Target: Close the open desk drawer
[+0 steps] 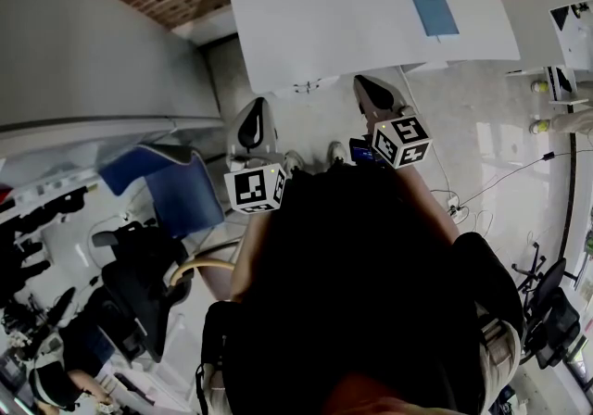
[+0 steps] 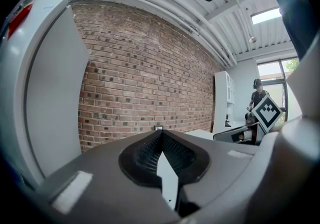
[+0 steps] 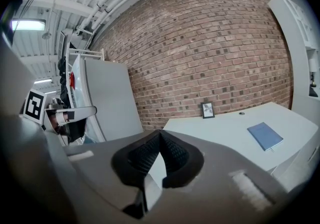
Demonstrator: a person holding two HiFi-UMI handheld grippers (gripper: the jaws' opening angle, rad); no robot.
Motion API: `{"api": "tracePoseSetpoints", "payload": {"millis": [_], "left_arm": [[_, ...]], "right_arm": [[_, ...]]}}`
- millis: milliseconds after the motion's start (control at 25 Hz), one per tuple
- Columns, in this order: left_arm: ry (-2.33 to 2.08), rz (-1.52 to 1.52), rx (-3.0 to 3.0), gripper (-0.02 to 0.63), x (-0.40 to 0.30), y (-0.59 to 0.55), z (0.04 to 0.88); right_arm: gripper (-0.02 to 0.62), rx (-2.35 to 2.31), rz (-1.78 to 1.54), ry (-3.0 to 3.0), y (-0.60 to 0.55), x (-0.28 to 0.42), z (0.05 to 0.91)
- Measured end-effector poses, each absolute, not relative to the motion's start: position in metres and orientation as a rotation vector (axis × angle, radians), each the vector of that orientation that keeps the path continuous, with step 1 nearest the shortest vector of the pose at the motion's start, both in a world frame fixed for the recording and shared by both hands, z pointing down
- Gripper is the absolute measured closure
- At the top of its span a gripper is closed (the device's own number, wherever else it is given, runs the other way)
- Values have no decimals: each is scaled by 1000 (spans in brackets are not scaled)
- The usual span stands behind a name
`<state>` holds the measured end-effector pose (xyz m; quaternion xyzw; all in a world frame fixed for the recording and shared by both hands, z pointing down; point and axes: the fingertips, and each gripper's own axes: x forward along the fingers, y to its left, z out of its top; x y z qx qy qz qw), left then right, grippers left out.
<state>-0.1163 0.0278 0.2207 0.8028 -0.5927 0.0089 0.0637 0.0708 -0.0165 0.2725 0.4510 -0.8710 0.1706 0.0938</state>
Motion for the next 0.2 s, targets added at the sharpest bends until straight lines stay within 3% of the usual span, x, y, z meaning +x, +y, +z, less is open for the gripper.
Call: {"api": "tracePoseSetpoints", "payload": {"millis": [200], "left_arm": [[-1797,22,2421,589,-118,29,221]], "right_arm": [[594,1316,487,-2606,-11,67,268]]}}
